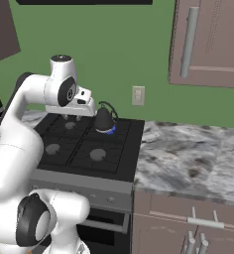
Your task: Lower the heat of the kettle.
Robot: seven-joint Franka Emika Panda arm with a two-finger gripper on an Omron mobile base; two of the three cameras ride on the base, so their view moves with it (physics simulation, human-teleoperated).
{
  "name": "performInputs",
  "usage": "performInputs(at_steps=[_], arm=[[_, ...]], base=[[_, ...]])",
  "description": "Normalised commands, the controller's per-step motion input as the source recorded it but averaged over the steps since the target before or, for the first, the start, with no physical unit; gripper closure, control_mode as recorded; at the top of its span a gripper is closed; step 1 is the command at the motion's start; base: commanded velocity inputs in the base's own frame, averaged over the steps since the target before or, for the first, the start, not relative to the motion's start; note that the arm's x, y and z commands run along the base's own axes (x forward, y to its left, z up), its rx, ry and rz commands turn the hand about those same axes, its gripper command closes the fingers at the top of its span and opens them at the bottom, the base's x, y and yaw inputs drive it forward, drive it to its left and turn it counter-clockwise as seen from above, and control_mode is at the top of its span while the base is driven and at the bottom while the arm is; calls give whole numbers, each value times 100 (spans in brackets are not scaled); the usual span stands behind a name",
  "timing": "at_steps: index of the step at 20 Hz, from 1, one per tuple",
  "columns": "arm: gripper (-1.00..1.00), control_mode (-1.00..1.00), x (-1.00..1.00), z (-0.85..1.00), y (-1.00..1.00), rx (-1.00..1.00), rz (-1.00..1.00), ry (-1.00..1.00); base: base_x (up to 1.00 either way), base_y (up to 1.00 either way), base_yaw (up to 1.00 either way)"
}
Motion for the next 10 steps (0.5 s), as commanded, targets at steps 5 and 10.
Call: performInputs(at_steps=[5,10], arm=[[-100,100,0,0,0,0,0,0],[-100,100,0,0,0,0,0,0]], base=[[-2,8,0],[-5,50,0]])
